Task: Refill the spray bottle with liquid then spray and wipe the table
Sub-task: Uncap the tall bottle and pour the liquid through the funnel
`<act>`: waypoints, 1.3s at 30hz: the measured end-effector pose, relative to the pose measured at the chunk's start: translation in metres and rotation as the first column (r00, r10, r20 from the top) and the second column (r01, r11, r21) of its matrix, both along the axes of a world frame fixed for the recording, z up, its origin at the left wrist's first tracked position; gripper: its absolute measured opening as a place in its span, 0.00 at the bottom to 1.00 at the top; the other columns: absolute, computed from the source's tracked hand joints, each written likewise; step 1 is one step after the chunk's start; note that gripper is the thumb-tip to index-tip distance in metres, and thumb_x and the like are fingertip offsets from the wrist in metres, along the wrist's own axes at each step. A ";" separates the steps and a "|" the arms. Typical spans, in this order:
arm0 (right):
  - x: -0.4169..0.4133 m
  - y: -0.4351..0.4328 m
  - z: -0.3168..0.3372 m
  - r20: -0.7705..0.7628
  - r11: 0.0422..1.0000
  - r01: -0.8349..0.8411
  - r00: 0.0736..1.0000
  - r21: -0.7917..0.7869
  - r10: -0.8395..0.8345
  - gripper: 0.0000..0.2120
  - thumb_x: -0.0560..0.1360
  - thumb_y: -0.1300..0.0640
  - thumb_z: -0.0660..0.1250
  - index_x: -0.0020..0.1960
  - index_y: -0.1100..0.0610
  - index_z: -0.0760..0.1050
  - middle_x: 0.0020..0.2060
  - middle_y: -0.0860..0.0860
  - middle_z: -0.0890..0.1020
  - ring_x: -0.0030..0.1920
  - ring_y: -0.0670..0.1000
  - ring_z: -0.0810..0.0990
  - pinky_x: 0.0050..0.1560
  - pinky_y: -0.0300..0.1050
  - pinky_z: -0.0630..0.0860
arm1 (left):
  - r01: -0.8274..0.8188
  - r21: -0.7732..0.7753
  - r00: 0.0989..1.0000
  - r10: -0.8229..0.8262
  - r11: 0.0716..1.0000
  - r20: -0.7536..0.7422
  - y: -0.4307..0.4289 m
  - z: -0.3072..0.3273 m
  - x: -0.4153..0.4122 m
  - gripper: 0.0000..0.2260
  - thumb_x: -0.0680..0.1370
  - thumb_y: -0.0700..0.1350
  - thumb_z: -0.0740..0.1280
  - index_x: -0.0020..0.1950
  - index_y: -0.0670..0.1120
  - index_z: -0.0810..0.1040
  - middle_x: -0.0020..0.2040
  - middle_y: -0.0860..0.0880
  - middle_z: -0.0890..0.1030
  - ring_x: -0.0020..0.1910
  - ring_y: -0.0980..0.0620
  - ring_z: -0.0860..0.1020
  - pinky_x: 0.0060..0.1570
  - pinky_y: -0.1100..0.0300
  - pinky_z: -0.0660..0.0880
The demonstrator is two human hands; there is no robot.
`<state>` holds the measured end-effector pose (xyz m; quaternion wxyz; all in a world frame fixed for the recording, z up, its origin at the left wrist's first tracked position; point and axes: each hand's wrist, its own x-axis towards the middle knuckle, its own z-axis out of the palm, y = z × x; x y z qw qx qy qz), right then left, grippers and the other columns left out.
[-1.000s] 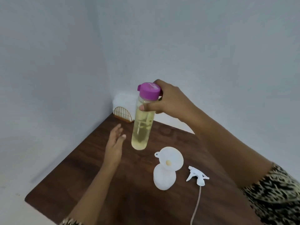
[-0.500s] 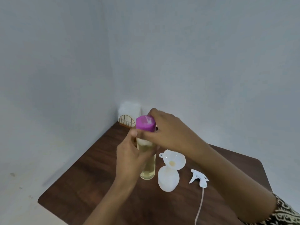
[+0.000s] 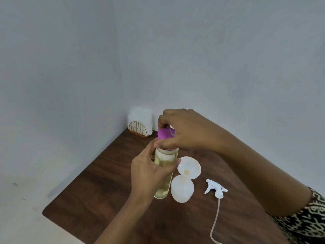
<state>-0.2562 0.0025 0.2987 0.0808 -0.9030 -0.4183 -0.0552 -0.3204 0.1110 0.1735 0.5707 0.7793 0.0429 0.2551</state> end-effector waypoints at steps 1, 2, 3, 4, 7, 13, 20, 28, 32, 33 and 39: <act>0.002 -0.002 0.001 -0.006 1.000 -0.028 1.000 -0.003 0.028 0.17 0.71 0.39 0.67 0.50 0.52 0.75 0.45 0.45 0.76 0.43 0.47 0.73 0.42 0.40 0.67 | 0.000 -0.001 1.000 0.000 1.000 0.008 0.000 0.001 0.000 0.24 0.62 0.50 0.81 0.52 0.64 0.77 0.42 0.62 0.83 0.44 0.62 0.82 0.46 0.60 0.80; 0.004 -0.003 0.002 -0.017 0.999 -0.053 0.998 -0.008 0.053 0.18 0.72 0.39 0.67 0.50 0.52 0.75 0.45 0.45 0.75 0.42 0.46 0.73 0.41 0.39 0.67 | 0.000 0.000 1.000 0.000 1.000 0.013 0.001 0.001 0.000 0.24 0.62 0.50 0.81 0.53 0.64 0.77 0.42 0.61 0.84 0.44 0.63 0.82 0.46 0.62 0.80; 0.007 -0.005 0.002 -0.028 0.997 -0.076 0.997 -0.013 0.076 0.18 0.72 0.39 0.67 0.51 0.52 0.75 0.45 0.44 0.75 0.42 0.46 0.72 0.42 0.38 0.67 | 0.005 0.001 1.000 -0.005 1.000 0.012 0.001 0.002 0.000 0.24 0.62 0.50 0.81 0.52 0.64 0.77 0.42 0.61 0.84 0.44 0.63 0.82 0.46 0.63 0.79; 0.010 -0.006 0.002 -0.036 0.995 -0.096 0.995 -0.017 0.096 0.18 0.72 0.39 0.66 0.51 0.52 0.75 0.45 0.44 0.75 0.42 0.45 0.72 0.42 0.39 0.68 | 0.014 0.003 1.000 -0.014 1.000 0.008 0.001 0.003 0.001 0.24 0.62 0.49 0.81 0.51 0.65 0.76 0.42 0.62 0.83 0.44 0.63 0.81 0.45 0.65 0.78; 0.017 -0.008 0.000 -0.038 0.991 -0.135 0.990 0.007 0.135 0.18 0.72 0.40 0.67 0.51 0.53 0.75 0.45 0.45 0.75 0.40 0.45 0.71 0.42 0.41 0.68 | 0.029 0.028 1.000 -0.029 0.999 -0.003 0.001 0.007 0.004 0.23 0.62 0.48 0.81 0.48 0.67 0.74 0.44 0.67 0.81 0.44 0.66 0.80 0.43 0.70 0.76; 0.027 -0.010 0.000 -0.161 0.939 -0.331 0.926 0.096 0.343 0.18 0.71 0.44 0.68 0.55 0.54 0.76 0.48 0.42 0.74 0.45 0.40 0.73 0.45 0.29 0.67 | 0.072 -0.002 0.997 -0.072 0.997 -0.020 0.001 0.004 0.008 0.19 0.62 0.47 0.81 0.50 0.54 0.80 0.40 0.61 0.83 0.42 0.60 0.82 0.41 0.68 0.77; 0.019 -0.025 0.032 -0.330 0.892 -0.442 0.831 0.097 0.447 0.11 0.75 0.48 0.67 0.50 0.55 0.80 0.57 0.46 0.80 0.60 0.44 0.75 0.59 0.40 0.72 | 0.080 -0.035 0.995 -0.082 0.996 -0.062 -0.001 0.003 0.011 0.21 0.62 0.48 0.81 0.53 0.52 0.81 0.40 0.60 0.84 0.42 0.62 0.82 0.41 0.69 0.78; 0.003 -0.005 0.023 0.122 0.903 -0.011 0.990 -0.429 0.070 0.18 0.77 0.40 0.58 0.49 0.56 0.70 0.44 0.54 0.77 0.39 0.51 0.73 0.38 0.45 0.67 | 0.078 0.007 0.995 -0.077 0.997 -0.056 -0.002 0.005 0.012 0.19 0.62 0.46 0.81 0.48 0.58 0.78 0.39 0.62 0.83 0.40 0.62 0.81 0.39 0.70 0.76; 0.012 -0.025 0.048 -0.399 0.893 -0.323 0.898 -0.315 0.184 0.43 0.72 0.47 0.71 0.77 0.45 0.46 0.77 0.46 0.56 0.73 0.42 0.54 0.67 0.26 0.52 | 0.085 0.022 0.994 -0.083 0.996 -0.069 -0.003 -0.002 0.011 0.22 0.62 0.49 0.81 0.54 0.53 0.79 0.42 0.57 0.83 0.42 0.59 0.82 0.43 0.63 0.79; 0.011 -0.026 0.049 -0.314 0.924 -0.213 0.943 -0.318 0.109 0.42 0.71 0.42 0.70 0.77 0.44 0.49 0.75 0.48 0.62 0.70 0.43 0.62 0.68 0.33 0.57 | 0.086 0.017 0.994 -0.084 0.996 -0.072 -0.003 -0.002 0.011 0.23 0.62 0.49 0.81 0.55 0.53 0.79 0.43 0.58 0.83 0.43 0.59 0.82 0.44 0.63 0.80; -0.002 -0.006 0.020 0.245 0.910 0.104 0.969 -0.402 -0.003 0.26 0.75 0.35 0.57 0.35 0.57 0.68 0.33 0.52 0.73 0.30 0.50 0.68 0.30 0.43 0.63 | 0.108 -0.003 0.992 -0.108 0.994 -0.064 -0.006 0.001 0.013 0.22 0.63 0.46 0.81 0.50 0.61 0.77 0.41 0.60 0.83 0.43 0.60 0.82 0.42 0.65 0.79</act>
